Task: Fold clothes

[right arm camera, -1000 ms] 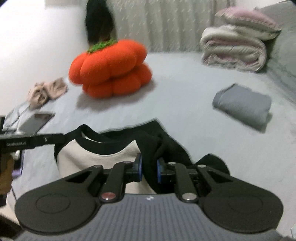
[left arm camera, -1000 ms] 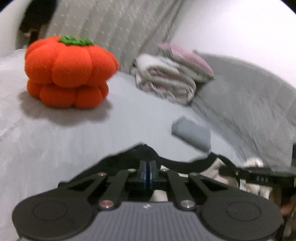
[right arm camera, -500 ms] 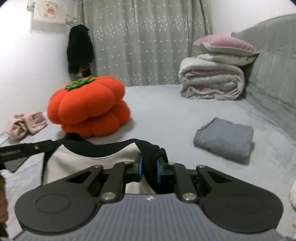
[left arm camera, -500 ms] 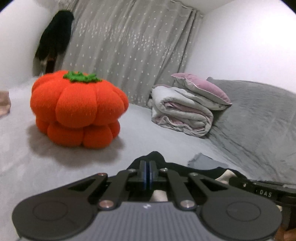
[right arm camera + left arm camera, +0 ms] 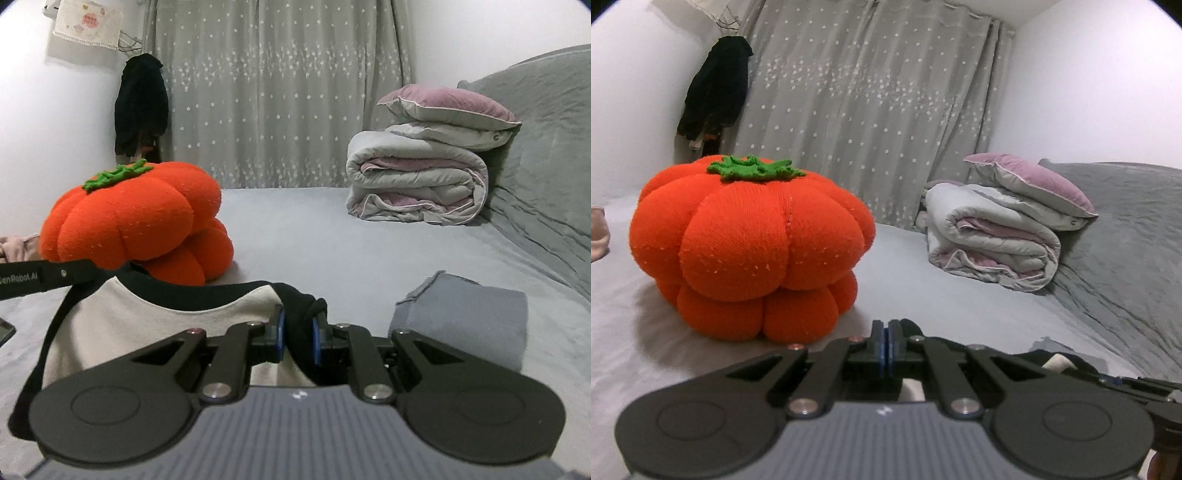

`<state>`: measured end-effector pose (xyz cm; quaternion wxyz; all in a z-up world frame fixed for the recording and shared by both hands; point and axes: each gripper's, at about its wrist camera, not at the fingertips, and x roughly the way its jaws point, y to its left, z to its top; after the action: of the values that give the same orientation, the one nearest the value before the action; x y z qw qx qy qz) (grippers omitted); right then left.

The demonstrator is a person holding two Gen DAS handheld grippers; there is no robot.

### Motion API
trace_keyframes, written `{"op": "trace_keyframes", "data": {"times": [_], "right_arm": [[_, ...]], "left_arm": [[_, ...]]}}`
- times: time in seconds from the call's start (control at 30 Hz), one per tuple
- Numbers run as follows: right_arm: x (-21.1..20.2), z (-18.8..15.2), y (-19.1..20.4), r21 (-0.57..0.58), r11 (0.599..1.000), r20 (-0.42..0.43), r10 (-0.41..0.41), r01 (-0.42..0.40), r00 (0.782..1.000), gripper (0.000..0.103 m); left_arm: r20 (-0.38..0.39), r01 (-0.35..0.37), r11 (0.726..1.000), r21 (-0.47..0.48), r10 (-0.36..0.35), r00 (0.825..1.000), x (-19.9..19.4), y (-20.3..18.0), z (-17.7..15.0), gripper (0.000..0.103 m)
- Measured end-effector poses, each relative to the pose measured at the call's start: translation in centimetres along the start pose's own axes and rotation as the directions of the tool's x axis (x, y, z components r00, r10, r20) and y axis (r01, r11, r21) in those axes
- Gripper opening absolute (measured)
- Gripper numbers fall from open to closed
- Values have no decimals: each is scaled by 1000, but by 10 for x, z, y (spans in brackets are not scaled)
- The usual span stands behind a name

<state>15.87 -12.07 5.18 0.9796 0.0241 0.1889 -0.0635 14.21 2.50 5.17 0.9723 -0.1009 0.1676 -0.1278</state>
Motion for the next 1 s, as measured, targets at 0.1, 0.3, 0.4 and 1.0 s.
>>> {"op": "trace_keyframes", "data": {"times": [0.1, 0.3, 0.4, 1.0], "right_arm": [[16, -3, 1, -9, 1000, -6, -7, 7, 1000, 16], [53, -15, -2, -24, 1000, -45, -14, 13, 999, 16], [68, -23, -3, -29, 1000, -87, -4, 1, 996, 16], [46, -17, -2, 0, 1000, -168, 13, -13, 986, 47]], "left_arm": [[-7, -23, 1000, 9, 23, 1000, 23, -1, -8, 1], [-66, -56, 998, 4, 56, 996, 62, 3, -24, 2], [-107, -67, 998, -7, 65, 992, 79, 6, -32, 2], [-200, -63, 997, 33, 68, 977, 38, -5, -34, 39]]}}
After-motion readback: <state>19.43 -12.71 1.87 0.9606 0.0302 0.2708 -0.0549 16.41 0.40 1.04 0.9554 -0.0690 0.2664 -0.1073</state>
